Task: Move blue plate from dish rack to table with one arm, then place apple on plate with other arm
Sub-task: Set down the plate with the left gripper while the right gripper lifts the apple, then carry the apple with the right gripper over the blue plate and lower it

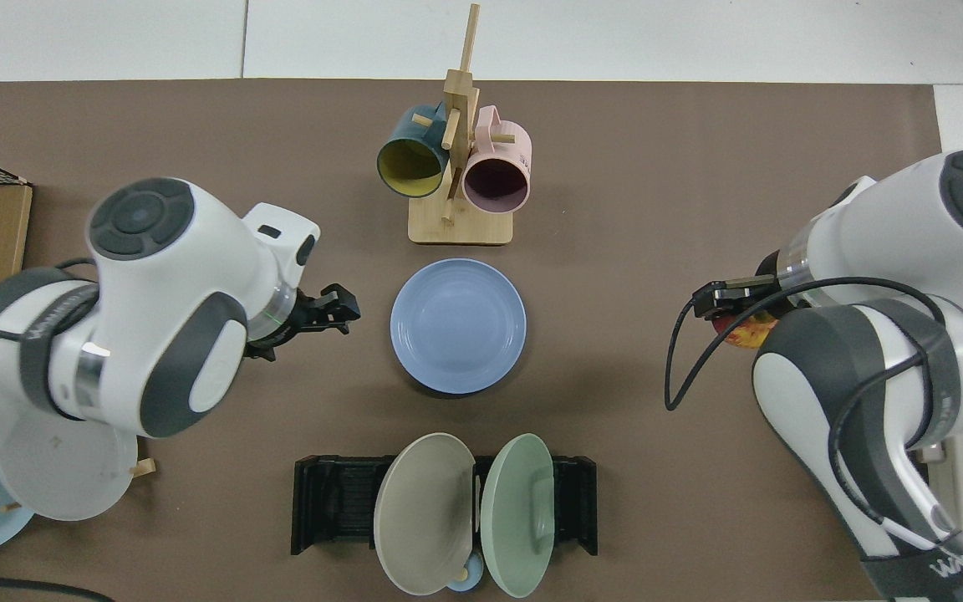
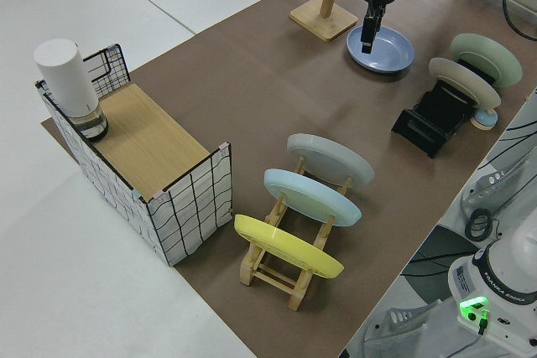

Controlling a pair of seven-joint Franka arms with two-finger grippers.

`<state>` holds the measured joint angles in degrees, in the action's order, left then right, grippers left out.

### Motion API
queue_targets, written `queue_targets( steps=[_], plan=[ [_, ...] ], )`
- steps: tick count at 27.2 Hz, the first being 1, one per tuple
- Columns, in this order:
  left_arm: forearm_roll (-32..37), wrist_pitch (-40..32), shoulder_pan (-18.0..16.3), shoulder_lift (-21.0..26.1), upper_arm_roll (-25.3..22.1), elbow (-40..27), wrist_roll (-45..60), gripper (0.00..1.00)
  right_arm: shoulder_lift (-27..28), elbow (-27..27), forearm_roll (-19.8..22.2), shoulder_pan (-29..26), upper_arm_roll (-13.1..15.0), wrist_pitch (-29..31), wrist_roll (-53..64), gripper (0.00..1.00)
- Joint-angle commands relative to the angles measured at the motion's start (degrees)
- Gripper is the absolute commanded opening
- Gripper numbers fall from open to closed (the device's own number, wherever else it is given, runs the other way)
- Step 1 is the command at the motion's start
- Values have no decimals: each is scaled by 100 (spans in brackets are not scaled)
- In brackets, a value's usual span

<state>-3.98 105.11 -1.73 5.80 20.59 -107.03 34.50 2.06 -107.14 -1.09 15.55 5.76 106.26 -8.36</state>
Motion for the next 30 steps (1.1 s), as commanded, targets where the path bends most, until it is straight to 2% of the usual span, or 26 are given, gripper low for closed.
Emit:
queue_targets(
  steps=[1,4,9,11,15,20,26,30],
  plan=[
    [47,-1368,-249,-167,-397,936,-1189,100,75,158,179,352,-23,-35,-613,0],
    [82,-1809,-223,-167,-783,1412,-1788,100,268,360,127,624,-23,-44,-991,0],
    [108,-1854,-231,-228,-1346,1642,-2184,100,575,457,65,1064,-49,88,-1878,0],
    [134,-1810,-197,-281,-1505,1729,-2429,100,768,650,56,1257,-58,219,-2212,0],
    [459,-1748,-152,-307,-1435,1765,-2660,100,1339,1238,30,1679,-49,246,-2696,0],
    [319,-1670,-161,-360,-1461,1730,-2659,100,2016,1977,30,2039,-49,228,-3224,0],
    [275,-1643,-152,-360,-1470,1721,-2659,100,2483,1987,12,2382,-49,816,-3664,0],
    [275,-1643,-152,-369,-1461,1712,-2659,100,2738,1908,-206,2426,-49,1370,-3743,0]
  ],
)
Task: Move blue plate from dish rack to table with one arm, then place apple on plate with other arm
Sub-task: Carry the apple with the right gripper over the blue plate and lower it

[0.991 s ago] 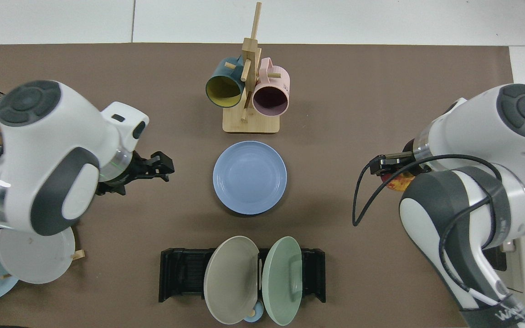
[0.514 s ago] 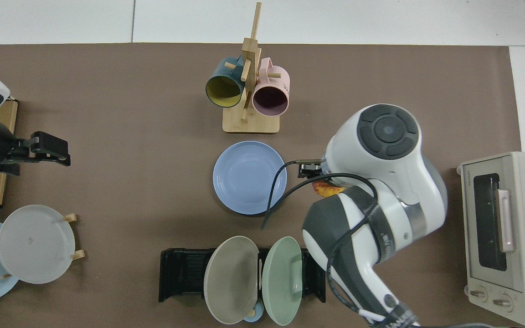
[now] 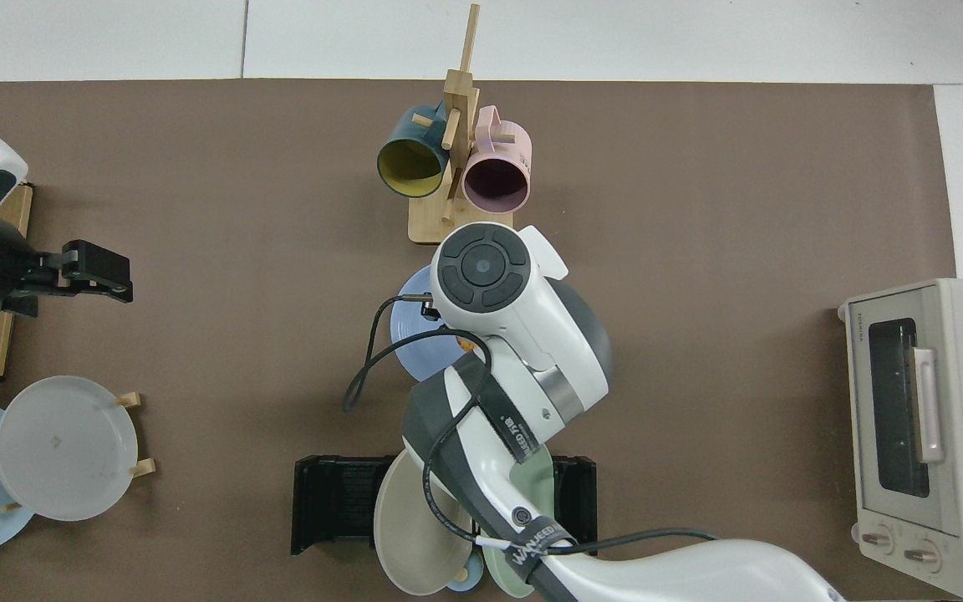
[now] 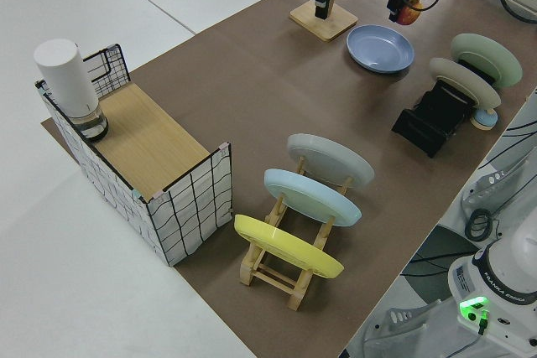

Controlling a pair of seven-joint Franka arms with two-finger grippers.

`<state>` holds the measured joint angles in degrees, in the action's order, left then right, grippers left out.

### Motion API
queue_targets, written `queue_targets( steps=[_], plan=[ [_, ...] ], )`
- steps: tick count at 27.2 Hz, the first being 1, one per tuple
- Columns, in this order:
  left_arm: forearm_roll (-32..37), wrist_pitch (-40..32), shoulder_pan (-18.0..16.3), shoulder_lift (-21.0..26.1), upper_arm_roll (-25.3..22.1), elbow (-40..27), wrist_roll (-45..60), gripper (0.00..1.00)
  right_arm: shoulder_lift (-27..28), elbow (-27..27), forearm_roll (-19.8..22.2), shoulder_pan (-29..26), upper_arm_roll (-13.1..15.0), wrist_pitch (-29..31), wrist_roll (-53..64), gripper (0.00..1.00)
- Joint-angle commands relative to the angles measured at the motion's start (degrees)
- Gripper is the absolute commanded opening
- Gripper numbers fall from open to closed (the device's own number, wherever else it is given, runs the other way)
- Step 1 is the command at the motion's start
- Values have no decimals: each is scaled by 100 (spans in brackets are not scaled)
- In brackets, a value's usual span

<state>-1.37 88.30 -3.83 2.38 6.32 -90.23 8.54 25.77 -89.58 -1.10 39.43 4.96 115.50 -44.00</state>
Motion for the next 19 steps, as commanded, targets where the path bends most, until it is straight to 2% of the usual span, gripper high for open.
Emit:
queue_targets(
  steps=[1,12,13,14,16,19],
  plan=[
    [14,38,58,-27,-34,32,-63,100,420,91,-267,56,31,551,-179,0],
    [23,47,58,-27,-17,32,-63,100,684,-182,-523,100,31,1044,-179,0],
    [23,47,58,-27,-17,14,-63,100,693,-182,-523,91,23,1079,-179,5],
    [23,47,58,-27,-17,32,-54,100,701,-191,-523,83,23,1106,-170,24],
    [23,108,58,-27,-8,14,-54,100,702,-235,-514,83,23,1097,-153,100],
    [23,126,58,-27,-8,14,-54,100,675,-235,-514,109,23,1001,-109,100]
  ],
)
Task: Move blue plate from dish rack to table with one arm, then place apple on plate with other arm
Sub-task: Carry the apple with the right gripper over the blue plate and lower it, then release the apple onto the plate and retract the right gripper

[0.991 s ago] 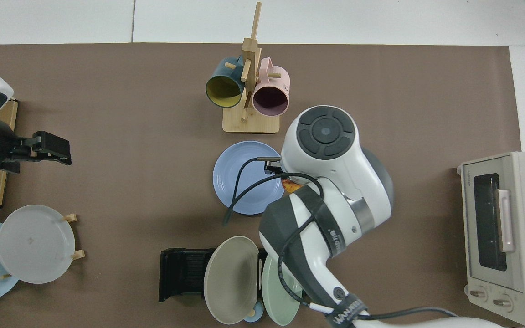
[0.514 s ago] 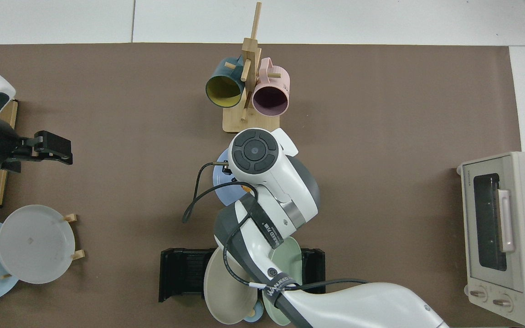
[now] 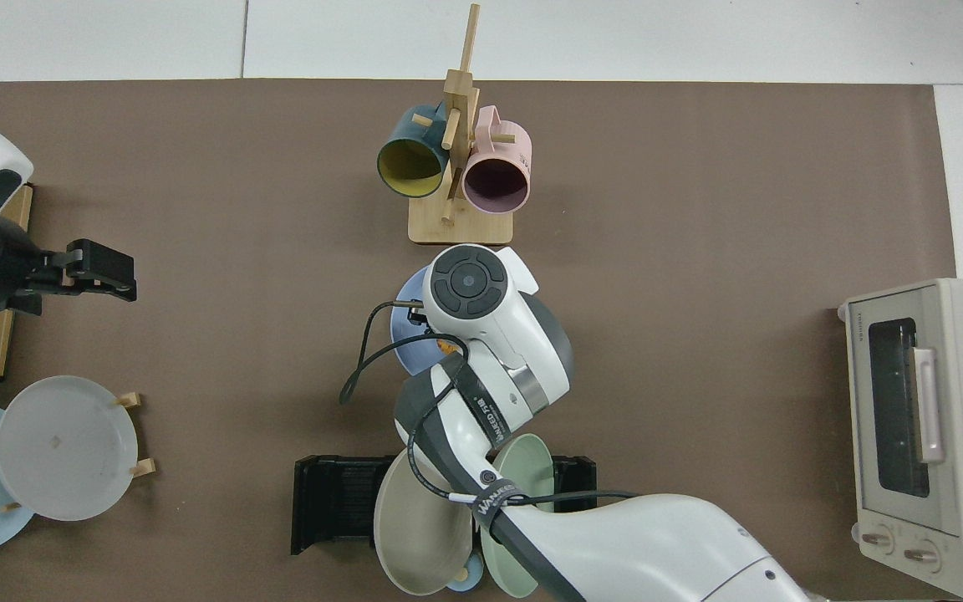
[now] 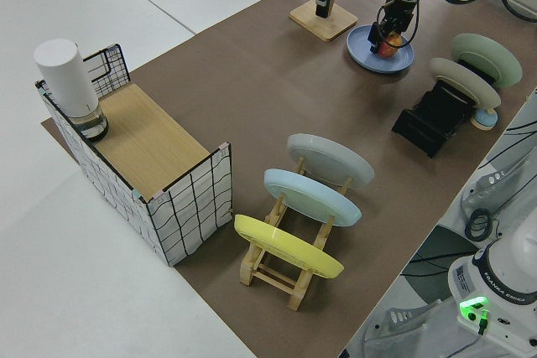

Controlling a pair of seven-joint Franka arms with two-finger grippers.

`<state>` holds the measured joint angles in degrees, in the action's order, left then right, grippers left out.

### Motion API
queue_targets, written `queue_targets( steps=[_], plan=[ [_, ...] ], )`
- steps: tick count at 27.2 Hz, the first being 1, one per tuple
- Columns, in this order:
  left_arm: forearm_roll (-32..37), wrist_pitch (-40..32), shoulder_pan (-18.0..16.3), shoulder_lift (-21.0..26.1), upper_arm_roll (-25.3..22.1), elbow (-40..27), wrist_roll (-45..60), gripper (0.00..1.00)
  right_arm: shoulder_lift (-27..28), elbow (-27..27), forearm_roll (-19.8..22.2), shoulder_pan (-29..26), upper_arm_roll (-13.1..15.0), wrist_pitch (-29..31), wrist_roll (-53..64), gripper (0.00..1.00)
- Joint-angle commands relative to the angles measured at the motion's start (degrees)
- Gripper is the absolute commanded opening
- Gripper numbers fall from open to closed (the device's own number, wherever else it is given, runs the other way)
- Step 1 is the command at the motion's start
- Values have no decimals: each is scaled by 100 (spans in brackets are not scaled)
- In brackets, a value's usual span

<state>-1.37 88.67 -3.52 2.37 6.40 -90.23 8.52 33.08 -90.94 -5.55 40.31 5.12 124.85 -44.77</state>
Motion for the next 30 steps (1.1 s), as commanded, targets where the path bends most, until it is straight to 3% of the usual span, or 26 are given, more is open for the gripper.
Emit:
queue_targets(
  steps=[1,14,30],
  plan=[
    [23,89,27,-26,-7,14,-61,100,-100,-99,-69,21,7,31,-23,100],
    [14,98,27,-26,-16,14,-53,100,-908,-29,-51,-515,59,-470,777,100],
    [5,98,36,-18,-7,14,-35,100,-2024,-346,54,-2255,68,-1173,3695,100]
  ],
)
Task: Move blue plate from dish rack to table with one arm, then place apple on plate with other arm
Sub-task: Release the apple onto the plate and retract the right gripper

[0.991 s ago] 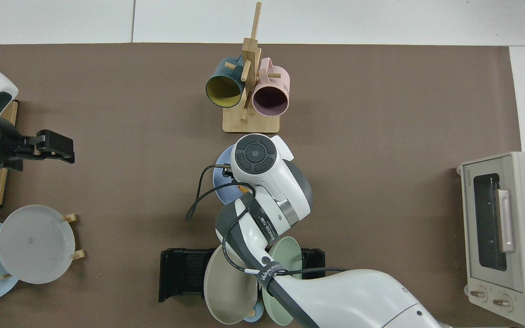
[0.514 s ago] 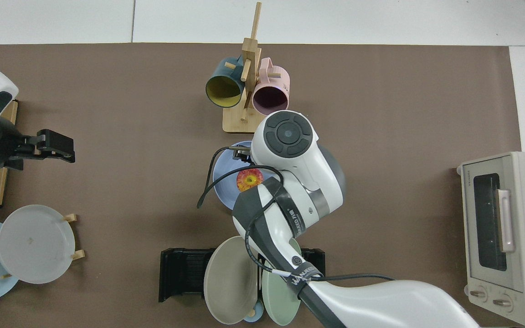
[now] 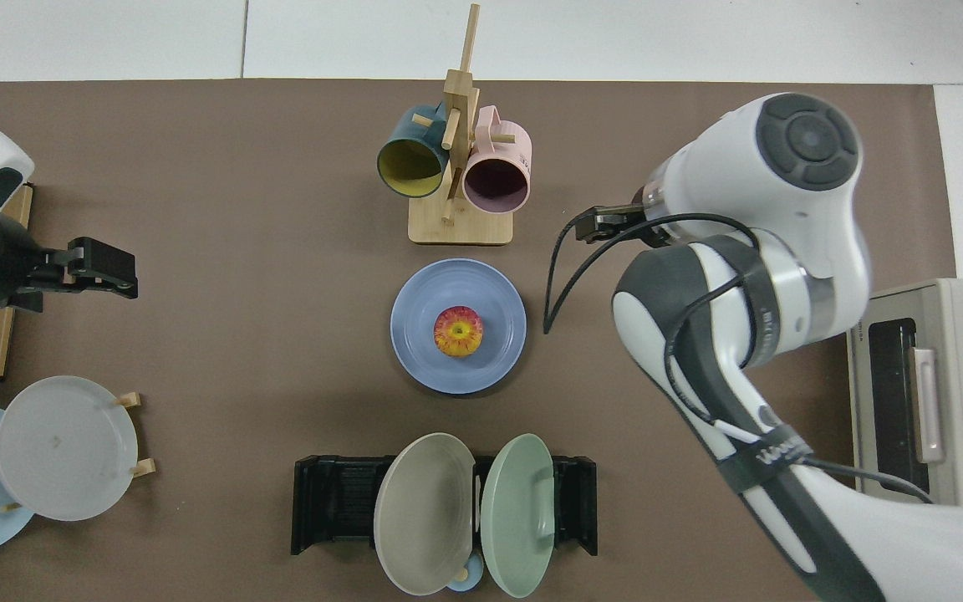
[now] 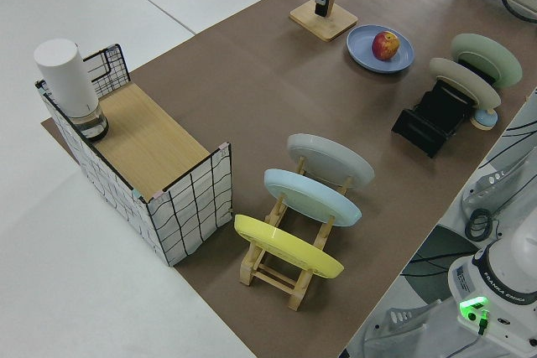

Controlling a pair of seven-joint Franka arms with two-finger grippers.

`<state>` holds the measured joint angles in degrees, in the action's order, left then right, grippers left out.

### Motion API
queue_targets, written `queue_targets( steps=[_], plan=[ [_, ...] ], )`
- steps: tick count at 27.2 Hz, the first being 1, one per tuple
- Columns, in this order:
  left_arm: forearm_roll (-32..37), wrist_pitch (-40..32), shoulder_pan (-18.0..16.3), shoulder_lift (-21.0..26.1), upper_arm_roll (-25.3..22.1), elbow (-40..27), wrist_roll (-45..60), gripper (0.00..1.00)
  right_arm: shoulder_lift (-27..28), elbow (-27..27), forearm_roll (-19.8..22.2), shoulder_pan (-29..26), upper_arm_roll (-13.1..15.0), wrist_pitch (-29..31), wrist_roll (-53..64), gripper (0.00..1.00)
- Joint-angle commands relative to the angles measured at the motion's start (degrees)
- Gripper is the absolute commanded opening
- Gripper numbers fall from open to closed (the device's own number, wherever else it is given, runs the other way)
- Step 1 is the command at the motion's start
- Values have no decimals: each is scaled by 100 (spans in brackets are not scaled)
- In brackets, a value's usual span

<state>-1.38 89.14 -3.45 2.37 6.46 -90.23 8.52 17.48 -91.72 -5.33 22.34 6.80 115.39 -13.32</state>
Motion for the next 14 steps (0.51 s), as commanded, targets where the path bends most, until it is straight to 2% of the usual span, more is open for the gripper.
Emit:
queue_targets(
  steps=[1,9,14],
  plan=[
    [6,51,29,-18,-13,14,-35,100,-534,-268,41,-589,-100,-376,645,100],
    [6,51,29,-18,-5,14,-26,100,-1070,-268,41,-1249,-92,-939,1551,100],
    [15,59,29,-18,4,14,-26,100,-1484,-294,85,-1416,-83,-1352,1701,100]
  ],
)
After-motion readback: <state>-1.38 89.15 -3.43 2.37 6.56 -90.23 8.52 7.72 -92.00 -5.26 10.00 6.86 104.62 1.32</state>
